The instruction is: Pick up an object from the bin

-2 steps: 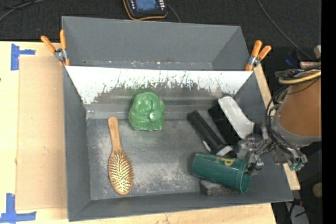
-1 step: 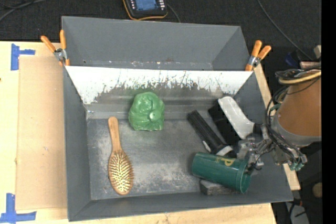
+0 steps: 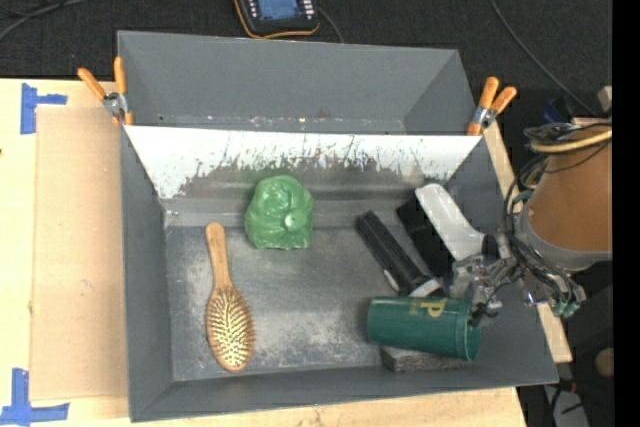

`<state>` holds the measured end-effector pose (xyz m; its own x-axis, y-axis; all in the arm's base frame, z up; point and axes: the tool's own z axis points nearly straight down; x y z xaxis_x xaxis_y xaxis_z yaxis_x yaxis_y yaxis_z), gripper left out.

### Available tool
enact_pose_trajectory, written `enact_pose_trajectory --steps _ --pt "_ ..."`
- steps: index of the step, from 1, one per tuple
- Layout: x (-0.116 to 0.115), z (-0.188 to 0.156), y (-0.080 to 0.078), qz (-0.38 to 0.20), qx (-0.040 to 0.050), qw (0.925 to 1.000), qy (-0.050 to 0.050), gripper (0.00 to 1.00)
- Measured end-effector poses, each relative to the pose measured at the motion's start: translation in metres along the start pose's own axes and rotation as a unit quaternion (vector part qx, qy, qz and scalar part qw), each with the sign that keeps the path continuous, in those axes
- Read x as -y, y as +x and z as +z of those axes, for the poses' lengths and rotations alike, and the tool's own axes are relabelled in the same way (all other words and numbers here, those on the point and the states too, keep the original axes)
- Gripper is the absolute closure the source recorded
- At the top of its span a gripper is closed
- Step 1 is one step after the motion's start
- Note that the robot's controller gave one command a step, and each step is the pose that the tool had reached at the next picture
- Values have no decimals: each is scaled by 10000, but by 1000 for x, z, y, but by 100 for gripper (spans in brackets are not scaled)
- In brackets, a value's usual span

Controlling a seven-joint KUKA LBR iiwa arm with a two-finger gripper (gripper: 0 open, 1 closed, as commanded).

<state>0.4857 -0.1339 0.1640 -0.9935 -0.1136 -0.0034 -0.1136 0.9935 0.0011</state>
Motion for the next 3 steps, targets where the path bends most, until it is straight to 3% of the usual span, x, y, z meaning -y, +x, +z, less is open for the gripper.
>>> enact_pose_trajectory --steps 1,3 --pt "-8 -7 8 47 2 10000 -1 100" --pt "-21 -21 0 -145 14 9999 1 100"
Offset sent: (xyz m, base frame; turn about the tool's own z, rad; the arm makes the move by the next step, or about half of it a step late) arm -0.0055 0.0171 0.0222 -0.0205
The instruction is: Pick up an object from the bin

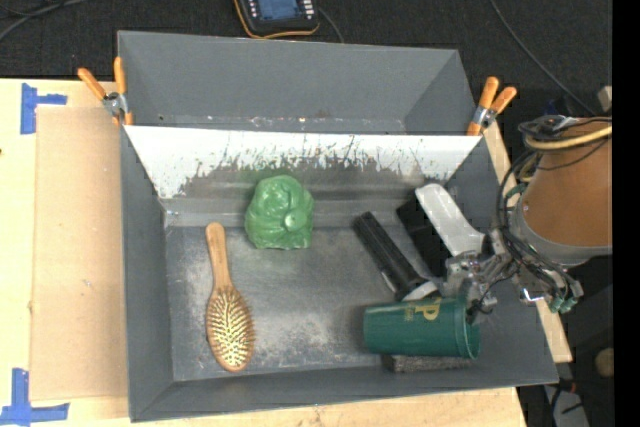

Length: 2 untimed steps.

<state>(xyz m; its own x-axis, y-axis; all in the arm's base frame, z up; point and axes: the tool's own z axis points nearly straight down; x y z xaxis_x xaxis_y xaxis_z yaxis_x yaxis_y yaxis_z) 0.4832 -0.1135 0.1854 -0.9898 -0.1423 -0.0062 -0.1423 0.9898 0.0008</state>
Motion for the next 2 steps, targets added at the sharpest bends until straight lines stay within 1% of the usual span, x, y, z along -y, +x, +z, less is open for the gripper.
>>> enact_pose_trajectory --steps 1,2 --pt "1 -52 -11 -1734 2 9849 -6 100" --pt "-3 -12 -10 -261 103 9996 16 100"
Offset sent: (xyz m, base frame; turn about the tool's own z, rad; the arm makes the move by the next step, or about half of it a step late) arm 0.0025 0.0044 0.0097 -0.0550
